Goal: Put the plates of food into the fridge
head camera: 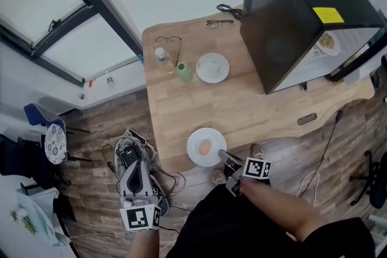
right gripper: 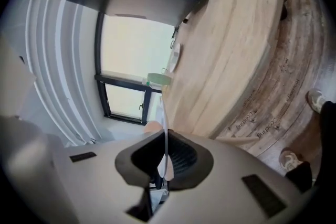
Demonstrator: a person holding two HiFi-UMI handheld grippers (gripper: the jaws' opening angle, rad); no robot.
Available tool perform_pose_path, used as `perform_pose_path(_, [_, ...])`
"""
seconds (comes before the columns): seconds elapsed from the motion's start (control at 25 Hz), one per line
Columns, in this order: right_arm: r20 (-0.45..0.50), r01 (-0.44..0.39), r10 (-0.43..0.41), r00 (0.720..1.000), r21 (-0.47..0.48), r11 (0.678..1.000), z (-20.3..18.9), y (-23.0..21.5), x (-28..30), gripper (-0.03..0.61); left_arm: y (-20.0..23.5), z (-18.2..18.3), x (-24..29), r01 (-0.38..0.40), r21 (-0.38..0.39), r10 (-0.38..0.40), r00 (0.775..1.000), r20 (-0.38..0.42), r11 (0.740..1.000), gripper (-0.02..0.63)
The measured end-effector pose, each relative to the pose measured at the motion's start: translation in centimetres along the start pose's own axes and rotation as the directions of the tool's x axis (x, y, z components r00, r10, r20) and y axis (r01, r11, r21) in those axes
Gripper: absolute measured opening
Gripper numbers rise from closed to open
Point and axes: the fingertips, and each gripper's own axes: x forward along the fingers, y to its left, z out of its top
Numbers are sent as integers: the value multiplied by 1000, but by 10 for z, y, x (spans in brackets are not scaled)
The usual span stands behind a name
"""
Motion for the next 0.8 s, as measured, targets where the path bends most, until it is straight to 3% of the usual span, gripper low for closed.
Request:
perform_pose_path(0.48, [113,12,-6,994,-53,999,90,15,-69,31,-60,42,50,85,-8,-85,994,70,996,5])
perform_pose_path(0.8, [214,-7,13,977,-29,1000,141,18,-121,31,-107,75,81,139,1,-138,983,121,990,5])
